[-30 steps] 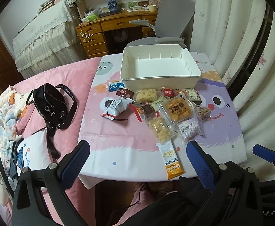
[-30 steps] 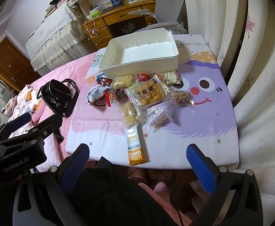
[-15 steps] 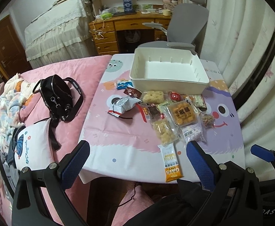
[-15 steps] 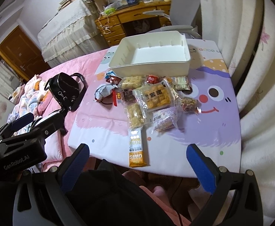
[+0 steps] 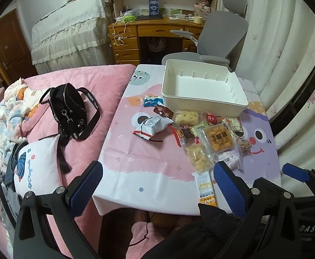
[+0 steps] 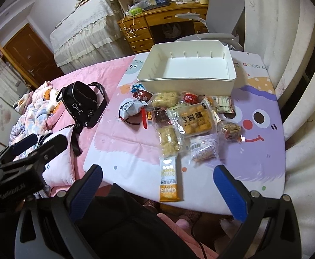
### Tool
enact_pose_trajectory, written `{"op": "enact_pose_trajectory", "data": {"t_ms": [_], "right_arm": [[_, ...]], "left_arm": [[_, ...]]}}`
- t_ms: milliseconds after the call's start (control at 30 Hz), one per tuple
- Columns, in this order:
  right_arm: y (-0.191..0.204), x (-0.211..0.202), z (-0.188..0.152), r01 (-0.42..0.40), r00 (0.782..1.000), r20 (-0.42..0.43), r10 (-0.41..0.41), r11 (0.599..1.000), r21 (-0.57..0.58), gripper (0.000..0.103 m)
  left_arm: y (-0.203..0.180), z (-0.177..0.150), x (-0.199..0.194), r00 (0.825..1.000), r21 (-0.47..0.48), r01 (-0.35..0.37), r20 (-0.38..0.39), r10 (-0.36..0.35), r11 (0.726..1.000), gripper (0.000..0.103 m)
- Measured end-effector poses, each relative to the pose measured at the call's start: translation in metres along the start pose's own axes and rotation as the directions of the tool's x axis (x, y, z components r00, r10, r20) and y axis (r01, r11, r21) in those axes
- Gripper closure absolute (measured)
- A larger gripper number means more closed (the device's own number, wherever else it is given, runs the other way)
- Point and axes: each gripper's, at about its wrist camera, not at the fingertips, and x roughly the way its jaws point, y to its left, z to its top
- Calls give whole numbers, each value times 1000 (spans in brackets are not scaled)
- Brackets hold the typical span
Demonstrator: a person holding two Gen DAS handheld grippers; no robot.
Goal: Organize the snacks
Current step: 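Move both tools toward the snack pile beside the white tray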
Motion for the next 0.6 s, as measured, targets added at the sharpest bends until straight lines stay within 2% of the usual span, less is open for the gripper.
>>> {"op": "enact_pose_trajectory", "data": {"t_ms": [167, 333, 600], "right_arm": [[22, 7, 6, 7, 1000, 8, -7, 1000, 21, 2], [41, 15, 14, 14, 999, 39, -18, 996, 90, 3], [55, 33, 13, 12, 998, 55, -24, 974, 224, 4]], "left_arm": [[30, 10, 2, 998, 28, 54, 10, -54, 998, 1], [61, 24, 9, 992, 62, 122, 9, -123, 991, 1], [91, 48, 35, 968, 175, 249, -69, -240, 953, 1]]}}
